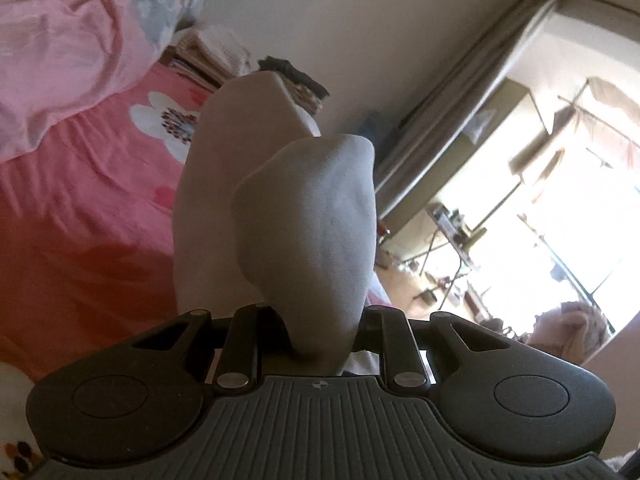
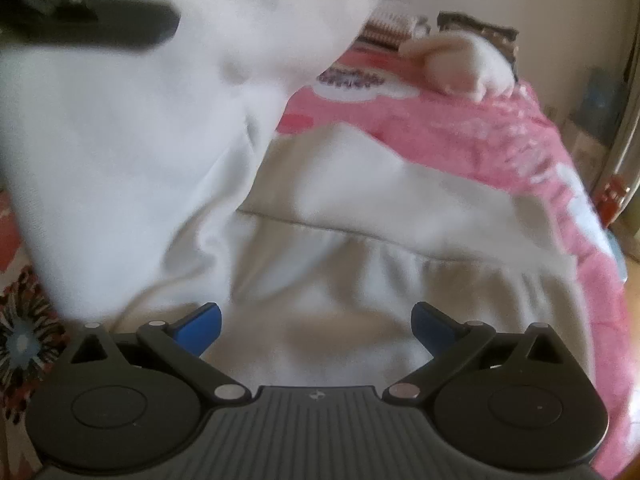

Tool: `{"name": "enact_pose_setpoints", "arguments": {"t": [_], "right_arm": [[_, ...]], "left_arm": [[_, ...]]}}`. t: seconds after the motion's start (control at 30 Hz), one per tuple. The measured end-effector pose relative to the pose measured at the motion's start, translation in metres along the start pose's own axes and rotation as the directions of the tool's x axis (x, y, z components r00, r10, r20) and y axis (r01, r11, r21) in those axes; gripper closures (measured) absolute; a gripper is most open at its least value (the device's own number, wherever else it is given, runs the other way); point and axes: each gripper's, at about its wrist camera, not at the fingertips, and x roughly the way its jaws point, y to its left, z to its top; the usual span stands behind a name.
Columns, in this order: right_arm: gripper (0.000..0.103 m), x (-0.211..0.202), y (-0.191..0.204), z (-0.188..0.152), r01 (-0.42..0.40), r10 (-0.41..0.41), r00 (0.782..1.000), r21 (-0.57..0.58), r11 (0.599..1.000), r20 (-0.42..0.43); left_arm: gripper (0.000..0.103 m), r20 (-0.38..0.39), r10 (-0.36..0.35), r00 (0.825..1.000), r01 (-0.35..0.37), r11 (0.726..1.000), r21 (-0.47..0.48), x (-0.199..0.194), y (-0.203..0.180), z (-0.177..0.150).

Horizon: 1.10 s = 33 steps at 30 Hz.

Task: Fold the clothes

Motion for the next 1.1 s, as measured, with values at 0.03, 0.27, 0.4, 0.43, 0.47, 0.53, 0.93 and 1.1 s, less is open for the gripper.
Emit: {"name": "enact_pose_setpoints", "arguments": {"t": [0.03, 0.27, 0.4, 0.43, 0.47, 0.53, 0.93, 1.1], "right_arm": [[0.003, -0.005, -0.002, 0.0, -0.006, 0.006, 1.0, -0.006, 1.0, 0.017], [0.054, -0.024, 0.001, -0.001, -0.171, 0.178, 0.982, -0.102, 0.98, 0.067], [0.083, -0.013, 0.027, -0.012, -0.286, 0.295, 0.955, -0.205, 0.936, 0.015], [0.086, -0.009, 0.033, -0.016, -0.289, 0.301, 0.954, -0.232, 0.929, 0.017], [0.092, -0.012, 0.038, -0.018, -0.293, 0.307, 0.952, -0.251, 0.923, 0.019], [0.095, -0.019, 0.041, -0.013, -0.28, 0.303, 0.953, -0.311, 0.908, 0.027], [0.102, -0.013, 0.035, -0.003, -0.361, 0.382, 0.924, -0.304, 0.882, 0.013], [0.102, 0.001, 0.005, 0.033, -0.374, 0.393, 0.917, -0.187, 0.908, 0.076]], "left_arm": [[0.084, 0.003, -0.001, 1.0, 0.001, 1.0, -0.008, -0.002, 0.002, 0.001], [0.084, 0.014, -0.002, 1.0, 0.003, 1.0, -0.023, -0.005, 0.004, 0.002], [0.084, 0.006, -0.008, 1.0, 0.008, 1.0, -0.027, -0.004, 0.003, -0.001], [0.084, 0.001, -0.008, 1.0, 0.008, 1.0, -0.025, -0.003, 0.002, -0.002], [0.084, -0.003, -0.006, 1.0, 0.006, 1.0, -0.021, -0.002, 0.002, -0.004], [0.084, 0.002, -0.009, 1.0, 0.009, 1.0, -0.008, -0.002, 0.001, -0.004], [0.084, 0.022, -0.013, 1.0, 0.014, 0.998, -0.056, -0.008, 0.007, -0.004], [0.084, 0.037, -0.021, 0.999, 0.024, 0.996, -0.088, -0.011, 0.011, -0.004]]}}
